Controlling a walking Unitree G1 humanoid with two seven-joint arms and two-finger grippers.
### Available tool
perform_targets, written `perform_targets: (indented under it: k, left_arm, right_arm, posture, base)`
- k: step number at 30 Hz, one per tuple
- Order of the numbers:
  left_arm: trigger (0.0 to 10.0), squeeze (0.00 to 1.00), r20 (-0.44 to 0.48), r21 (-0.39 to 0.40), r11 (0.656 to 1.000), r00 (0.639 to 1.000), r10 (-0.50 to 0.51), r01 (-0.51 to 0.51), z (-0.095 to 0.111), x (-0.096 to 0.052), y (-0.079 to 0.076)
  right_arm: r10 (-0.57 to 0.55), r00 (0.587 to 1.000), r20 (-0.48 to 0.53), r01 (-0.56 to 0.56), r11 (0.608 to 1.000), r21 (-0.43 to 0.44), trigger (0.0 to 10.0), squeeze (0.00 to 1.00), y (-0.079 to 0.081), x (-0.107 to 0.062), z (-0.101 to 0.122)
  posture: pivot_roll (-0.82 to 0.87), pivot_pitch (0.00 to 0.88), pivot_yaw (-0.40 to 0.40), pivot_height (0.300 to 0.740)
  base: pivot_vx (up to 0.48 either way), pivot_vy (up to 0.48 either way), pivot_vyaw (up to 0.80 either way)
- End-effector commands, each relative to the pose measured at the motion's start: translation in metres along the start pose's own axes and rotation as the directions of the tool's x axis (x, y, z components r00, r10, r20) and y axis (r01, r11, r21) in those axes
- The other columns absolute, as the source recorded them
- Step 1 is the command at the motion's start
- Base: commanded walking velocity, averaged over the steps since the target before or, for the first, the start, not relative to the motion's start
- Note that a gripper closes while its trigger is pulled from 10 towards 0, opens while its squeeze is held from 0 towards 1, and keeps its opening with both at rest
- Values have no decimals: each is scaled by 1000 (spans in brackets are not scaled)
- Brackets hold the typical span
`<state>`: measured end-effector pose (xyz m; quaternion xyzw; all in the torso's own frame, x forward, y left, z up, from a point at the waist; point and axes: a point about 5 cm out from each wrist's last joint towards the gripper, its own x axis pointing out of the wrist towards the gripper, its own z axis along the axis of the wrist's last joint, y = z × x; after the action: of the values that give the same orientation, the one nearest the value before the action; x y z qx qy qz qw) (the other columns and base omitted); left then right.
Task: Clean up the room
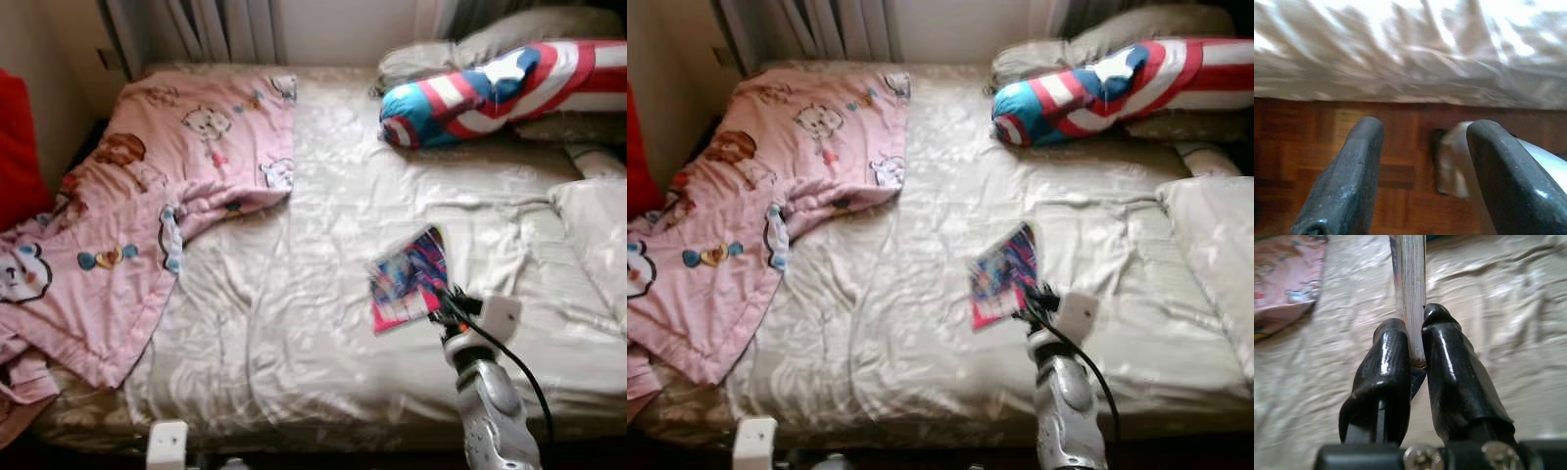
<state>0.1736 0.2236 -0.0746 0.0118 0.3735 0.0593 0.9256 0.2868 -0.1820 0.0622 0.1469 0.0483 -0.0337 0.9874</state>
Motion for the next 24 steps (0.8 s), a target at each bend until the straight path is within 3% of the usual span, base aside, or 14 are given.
perform_targets:
  k: [1, 6, 11, 24]
  left_arm:
    - [10000, 0, -27, 17, 1000, 1000, 4, -4, -7, -3, 4]
    - [10000, 0, -27, 16, 1000, 1000, 4, -3, -7, -3, 4]
    - [10000, 0, -27, 16, 1000, 1000, 3, -2, -7, -2, 4]
    - [10000, 0, -23, 18, 1000, 1000, -1, 1, -6, -2, 4]
  right_arm:
    - [22, 999, 23, -22, 1000, 5, 10000, 0, 5, 1, 4]
    - [35, 999, 29, -34, 999, -26, 10000, 0, 6, 1, 5]
    - [57, 998, 29, -55, 997, -50, 10000, 0, 9, 1, 5]
    - [42, 999, 26, -41, 999, -31, 10000, 0, 8, 1, 3]
  posture:
    - [46, 181, -73, 718]
    - [45, 181, -73, 718]
    - [46, 179, -74, 718]
    - [44, 173, -70, 718]
  base:
    - [0, -368, 0]
    - [0, -369, 0]
    - [0, -369, 761]
    - [0, -368, 0]
